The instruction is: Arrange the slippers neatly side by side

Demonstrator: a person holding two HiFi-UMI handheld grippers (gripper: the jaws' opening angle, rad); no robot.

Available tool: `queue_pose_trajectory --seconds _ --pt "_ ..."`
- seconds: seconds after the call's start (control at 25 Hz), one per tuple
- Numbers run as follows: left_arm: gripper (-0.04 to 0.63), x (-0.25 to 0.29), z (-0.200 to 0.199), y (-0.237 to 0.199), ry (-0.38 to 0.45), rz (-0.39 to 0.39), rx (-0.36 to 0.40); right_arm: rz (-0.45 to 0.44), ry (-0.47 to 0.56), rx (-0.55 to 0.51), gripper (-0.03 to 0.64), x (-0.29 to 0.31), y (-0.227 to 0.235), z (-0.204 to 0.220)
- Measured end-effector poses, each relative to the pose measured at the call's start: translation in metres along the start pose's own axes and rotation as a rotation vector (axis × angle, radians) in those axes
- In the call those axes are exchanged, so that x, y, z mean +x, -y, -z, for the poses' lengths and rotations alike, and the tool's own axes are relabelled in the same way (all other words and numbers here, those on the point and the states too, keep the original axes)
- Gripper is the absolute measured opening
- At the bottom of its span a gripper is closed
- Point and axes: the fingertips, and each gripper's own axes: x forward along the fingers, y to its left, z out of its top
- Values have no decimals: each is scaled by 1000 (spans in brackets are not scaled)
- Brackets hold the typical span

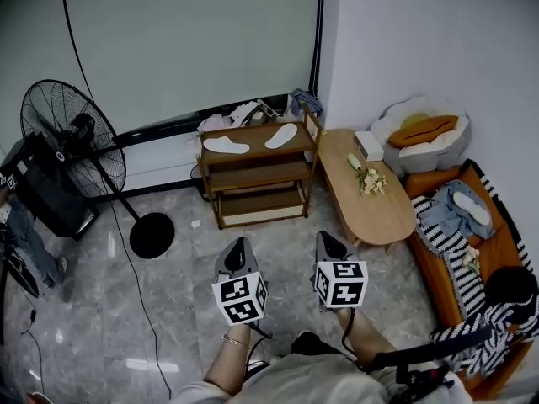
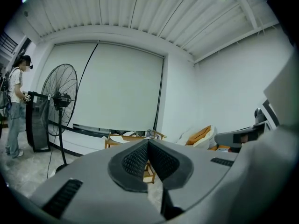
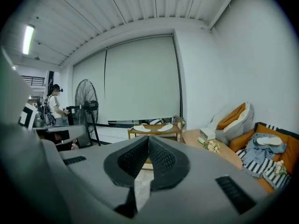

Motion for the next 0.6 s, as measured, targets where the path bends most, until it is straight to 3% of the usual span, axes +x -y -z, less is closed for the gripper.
queue_pose_trajectory --seconds 0.32,0.6 --pt "8 50 8 -16 -28 -19 2 -5 -26 13 34 55 11 0" --pt "8 121 -15 -32 -9 -69 -15 -38 -10 9 34 128 28 -37"
